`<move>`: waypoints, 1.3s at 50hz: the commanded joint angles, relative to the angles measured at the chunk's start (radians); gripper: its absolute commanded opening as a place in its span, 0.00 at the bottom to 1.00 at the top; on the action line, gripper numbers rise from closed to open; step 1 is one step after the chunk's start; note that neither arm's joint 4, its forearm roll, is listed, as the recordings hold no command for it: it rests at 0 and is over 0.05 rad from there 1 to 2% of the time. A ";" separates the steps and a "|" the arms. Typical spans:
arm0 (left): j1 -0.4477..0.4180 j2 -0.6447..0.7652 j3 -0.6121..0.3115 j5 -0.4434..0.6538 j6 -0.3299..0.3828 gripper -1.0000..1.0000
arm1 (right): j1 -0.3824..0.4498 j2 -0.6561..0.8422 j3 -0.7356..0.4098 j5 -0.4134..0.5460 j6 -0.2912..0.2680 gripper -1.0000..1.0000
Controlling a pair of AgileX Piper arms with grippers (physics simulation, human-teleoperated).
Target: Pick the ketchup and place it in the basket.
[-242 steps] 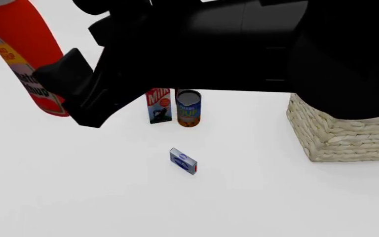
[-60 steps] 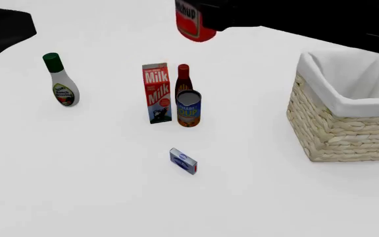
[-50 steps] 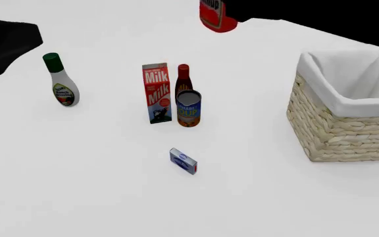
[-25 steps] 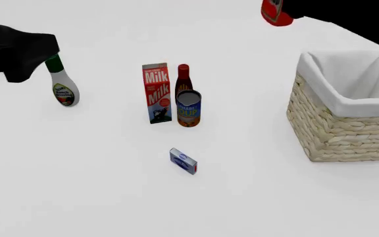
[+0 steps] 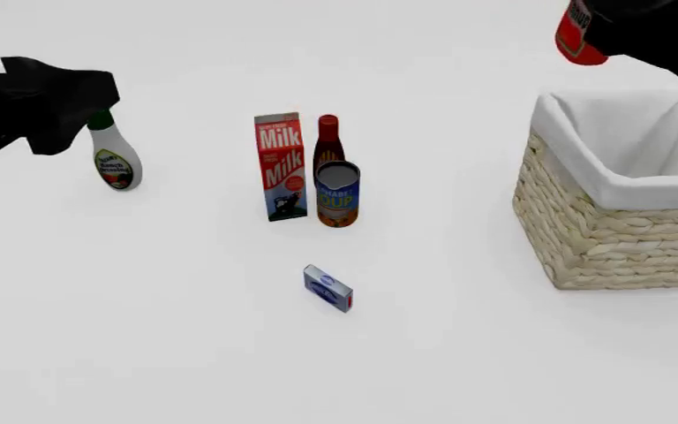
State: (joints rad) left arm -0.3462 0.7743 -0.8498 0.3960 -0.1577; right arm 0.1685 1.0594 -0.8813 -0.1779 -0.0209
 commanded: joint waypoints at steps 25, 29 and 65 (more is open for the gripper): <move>0.013 0.008 0.045 -0.039 -0.013 1.00 | -0.203 0.040 0.125 -0.151 0.045 0.00; 0.013 0.009 0.049 -0.042 -0.013 1.00 | -0.227 0.061 0.138 -0.182 0.056 0.00; 0.005 0.031 0.038 -0.056 -0.010 1.00 | -0.362 0.203 0.209 -0.342 0.074 0.00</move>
State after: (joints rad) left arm -0.3378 0.7980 -0.8056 0.3430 -0.1676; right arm -0.1560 1.2193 -0.6736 -0.4817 0.0334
